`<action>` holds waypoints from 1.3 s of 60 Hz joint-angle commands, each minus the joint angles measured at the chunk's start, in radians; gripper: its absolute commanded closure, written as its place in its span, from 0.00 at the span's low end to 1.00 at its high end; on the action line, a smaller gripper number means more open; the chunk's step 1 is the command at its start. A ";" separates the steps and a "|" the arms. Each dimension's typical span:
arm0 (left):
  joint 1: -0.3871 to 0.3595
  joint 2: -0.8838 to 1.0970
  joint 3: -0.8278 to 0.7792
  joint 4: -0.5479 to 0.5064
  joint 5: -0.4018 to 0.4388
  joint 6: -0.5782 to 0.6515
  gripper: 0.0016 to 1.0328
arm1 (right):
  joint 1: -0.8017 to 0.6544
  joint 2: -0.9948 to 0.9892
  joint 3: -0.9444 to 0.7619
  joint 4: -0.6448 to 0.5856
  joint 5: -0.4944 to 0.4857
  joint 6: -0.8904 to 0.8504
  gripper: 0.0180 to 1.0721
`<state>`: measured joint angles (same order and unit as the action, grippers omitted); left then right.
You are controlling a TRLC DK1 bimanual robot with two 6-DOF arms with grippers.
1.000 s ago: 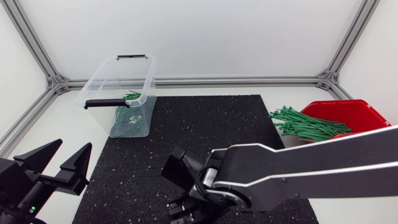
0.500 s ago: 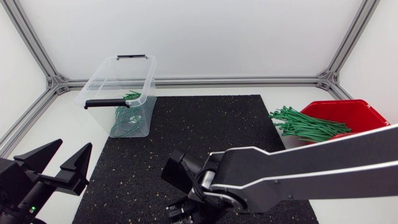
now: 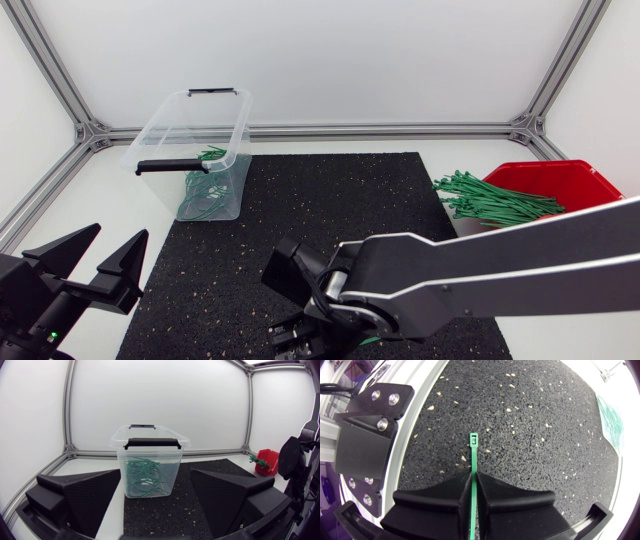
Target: Take a green cable tie from the red box, thread the tail through the head to close it, then place it in the transparent bin on the left.
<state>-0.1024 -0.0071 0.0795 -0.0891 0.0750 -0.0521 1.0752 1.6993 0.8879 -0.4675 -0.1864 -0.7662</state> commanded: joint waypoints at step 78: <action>-0.086 0.934 0.793 -0.406 0.404 -0.272 0.11 | -0.278 -0.262 0.296 0.036 0.087 0.436 0.94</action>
<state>-0.1684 0.9085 0.8371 -0.5293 0.4675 -0.2588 0.8021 1.4528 1.1381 -0.4187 -0.1001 -0.3912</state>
